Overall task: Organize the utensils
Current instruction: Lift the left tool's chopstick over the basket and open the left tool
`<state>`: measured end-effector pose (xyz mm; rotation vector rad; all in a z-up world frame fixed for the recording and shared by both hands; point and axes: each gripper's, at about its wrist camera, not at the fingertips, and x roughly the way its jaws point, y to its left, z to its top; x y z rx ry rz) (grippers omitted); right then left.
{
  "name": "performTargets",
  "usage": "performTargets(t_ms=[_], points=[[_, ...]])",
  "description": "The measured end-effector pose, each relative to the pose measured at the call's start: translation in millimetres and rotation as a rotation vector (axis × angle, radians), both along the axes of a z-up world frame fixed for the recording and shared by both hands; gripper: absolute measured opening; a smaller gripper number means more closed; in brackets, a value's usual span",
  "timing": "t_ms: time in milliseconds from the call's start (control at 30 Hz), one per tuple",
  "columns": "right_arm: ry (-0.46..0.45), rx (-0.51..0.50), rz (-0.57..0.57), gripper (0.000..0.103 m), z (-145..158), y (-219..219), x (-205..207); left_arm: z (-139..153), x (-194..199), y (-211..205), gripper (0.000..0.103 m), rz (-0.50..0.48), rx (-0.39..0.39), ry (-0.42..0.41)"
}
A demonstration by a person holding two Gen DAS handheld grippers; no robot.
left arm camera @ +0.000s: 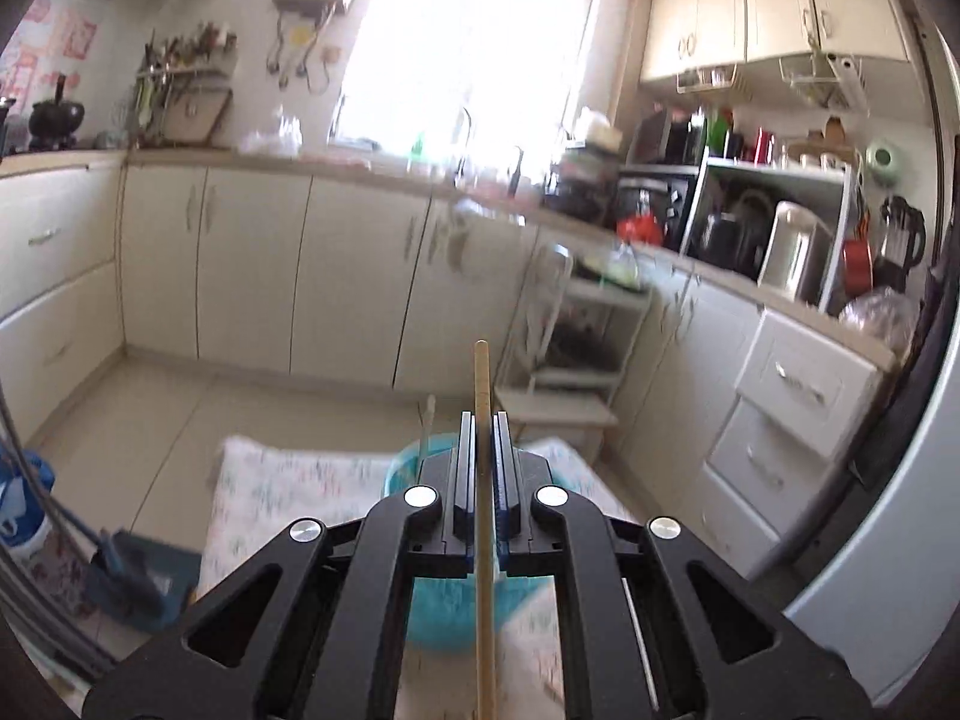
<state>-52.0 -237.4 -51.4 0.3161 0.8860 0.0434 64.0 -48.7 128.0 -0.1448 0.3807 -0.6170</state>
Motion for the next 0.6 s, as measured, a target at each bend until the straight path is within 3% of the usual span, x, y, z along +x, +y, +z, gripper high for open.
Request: performTargets(t_ms=[267, 433, 600], points=[[-0.022, 0.004, 0.003, 0.005, -3, -2, 0, 29, 62, -31, 0.005, 0.09, -0.16, -0.1], [-0.021, 0.025, 0.003, 0.005, -3, -5, -2, 11, 92, -48, 0.005, 0.116, -0.148, -0.069], [-0.018, 0.043, 0.002, 0.005, -3, -7, -1, -6, 93, -55, 0.005, 0.112, -0.099, -0.054]])
